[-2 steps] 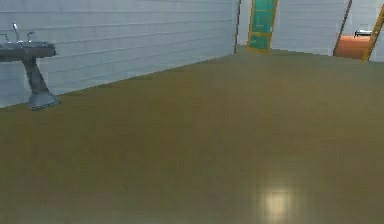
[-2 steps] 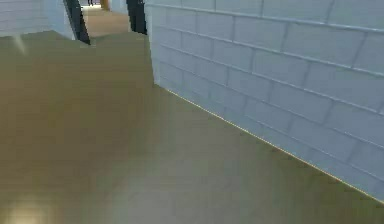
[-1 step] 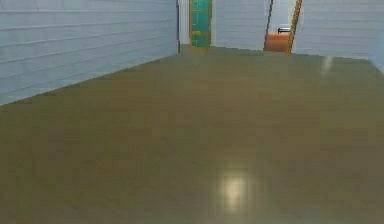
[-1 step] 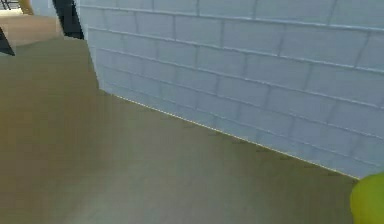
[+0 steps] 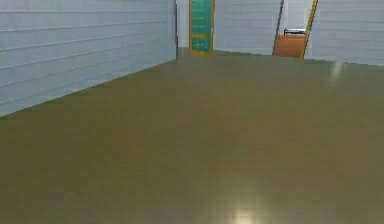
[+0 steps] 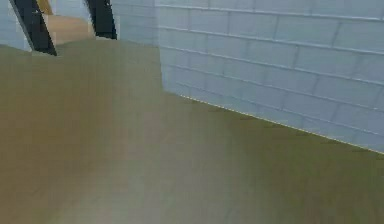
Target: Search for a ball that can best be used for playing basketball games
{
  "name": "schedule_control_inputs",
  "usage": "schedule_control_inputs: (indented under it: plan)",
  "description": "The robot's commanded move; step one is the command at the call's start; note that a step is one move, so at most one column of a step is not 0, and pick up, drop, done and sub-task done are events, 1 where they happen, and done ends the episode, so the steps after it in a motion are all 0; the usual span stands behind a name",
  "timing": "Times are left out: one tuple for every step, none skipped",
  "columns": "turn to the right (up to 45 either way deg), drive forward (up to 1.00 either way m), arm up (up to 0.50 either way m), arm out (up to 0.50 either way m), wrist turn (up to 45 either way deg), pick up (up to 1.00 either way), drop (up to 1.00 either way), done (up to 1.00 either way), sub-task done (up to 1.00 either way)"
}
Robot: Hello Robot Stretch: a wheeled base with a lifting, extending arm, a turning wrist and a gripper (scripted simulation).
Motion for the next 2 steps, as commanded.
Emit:
schedule_control_inputs:
  plan:
    - [0.0,1.0,0.0,0.0,0.0,0.0,0.0,0.0,0.0]
    - [0.0,1.0,0.0,0.0,0.0,0.0,0.0,0.0,0.0]
